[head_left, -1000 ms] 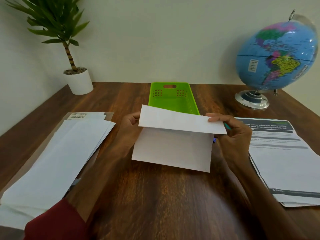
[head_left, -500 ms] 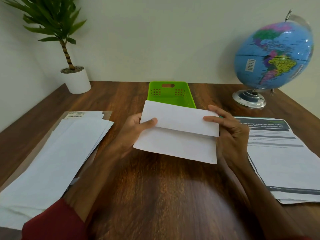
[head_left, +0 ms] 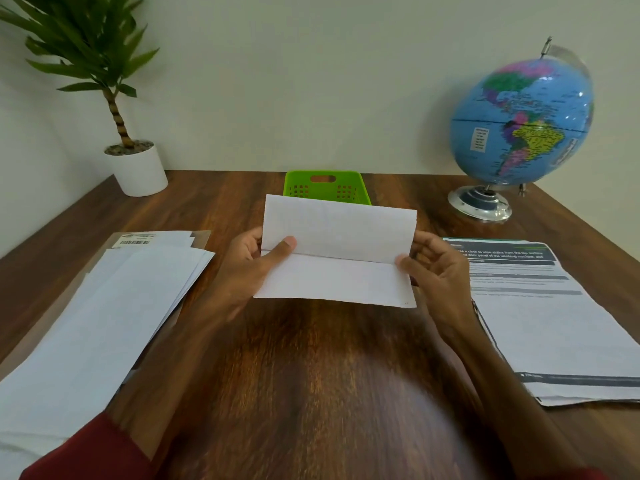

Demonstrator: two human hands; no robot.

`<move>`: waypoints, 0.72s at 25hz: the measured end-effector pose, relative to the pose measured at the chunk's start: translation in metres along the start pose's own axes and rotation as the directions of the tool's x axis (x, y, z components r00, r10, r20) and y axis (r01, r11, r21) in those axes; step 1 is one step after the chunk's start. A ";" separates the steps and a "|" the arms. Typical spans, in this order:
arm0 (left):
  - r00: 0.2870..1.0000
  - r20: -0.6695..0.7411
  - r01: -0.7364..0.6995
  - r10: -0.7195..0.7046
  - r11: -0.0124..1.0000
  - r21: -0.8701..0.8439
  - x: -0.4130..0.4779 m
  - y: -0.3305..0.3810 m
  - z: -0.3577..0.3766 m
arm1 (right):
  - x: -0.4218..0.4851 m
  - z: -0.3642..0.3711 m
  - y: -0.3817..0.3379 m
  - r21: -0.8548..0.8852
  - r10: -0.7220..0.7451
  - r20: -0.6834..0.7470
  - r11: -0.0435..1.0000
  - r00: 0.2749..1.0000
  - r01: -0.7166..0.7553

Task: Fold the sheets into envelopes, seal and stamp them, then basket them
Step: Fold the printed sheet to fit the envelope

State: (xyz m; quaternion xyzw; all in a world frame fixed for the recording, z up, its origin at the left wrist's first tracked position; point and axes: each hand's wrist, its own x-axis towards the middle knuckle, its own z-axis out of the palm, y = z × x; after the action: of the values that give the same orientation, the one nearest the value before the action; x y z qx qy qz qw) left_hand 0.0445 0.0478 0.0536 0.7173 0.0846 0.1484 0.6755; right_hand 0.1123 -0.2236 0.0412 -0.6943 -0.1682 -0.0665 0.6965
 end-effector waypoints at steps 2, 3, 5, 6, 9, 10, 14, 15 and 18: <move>1.000 0.005 0.003 -0.002 0.999 -0.036 -0.001 0.005 0.002 | 0.000 0.000 0.001 -0.067 -0.032 -0.043 0.997 0.999 0.029; 1.000 0.009 0.002 -0.001 0.997 -0.076 -0.002 0.010 0.005 | 0.000 -0.001 0.001 -0.077 -0.058 -0.053 0.996 0.997 0.054; 0.999 0.022 0.037 -0.033 0.977 -0.208 -0.003 0.014 0.007 | 0.001 -0.001 0.003 -0.076 -0.094 -0.069 0.993 0.993 0.088; 0.998 0.045 0.053 -0.042 0.963 -0.264 -0.003 0.015 0.005 | 0.001 -0.001 0.003 -0.077 -0.108 -0.069 0.992 0.992 0.103; 0.988 0.149 0.069 -0.027 0.956 -0.284 0.000 0.013 -0.002 | 0.003 -0.002 0.006 -0.072 -0.193 -0.013 0.979 0.981 0.191; 0.986 0.167 0.047 -0.004 0.967 -0.251 0.001 0.011 -0.003 | 0.004 -0.002 0.007 -0.066 -0.213 -0.005 0.975 0.977 0.213; 0.969 0.172 -0.171 0.179 0.983 -0.063 0.003 -0.002 -0.006 | 0.006 -0.006 0.010 -0.076 -0.232 -0.005 0.970 0.973 0.231; 0.961 0.184 -0.198 0.205 0.979 -0.055 0.003 -0.002 -0.005 | 0.006 -0.007 0.011 -0.052 -0.215 -0.012 0.976 0.977 0.214; 0.957 0.171 -0.231 0.235 0.972 -0.044 0.004 -0.004 -0.007 | 0.006 -0.008 0.013 0.079 -0.135 -0.021 0.988 0.991 0.136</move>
State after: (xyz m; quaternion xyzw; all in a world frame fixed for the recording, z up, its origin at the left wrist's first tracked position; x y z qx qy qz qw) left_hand 0.0464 0.0564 0.0501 0.7244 -0.0622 0.1643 0.6667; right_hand 0.1232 -0.2302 0.0306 -0.6521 -0.2120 -0.1124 0.7192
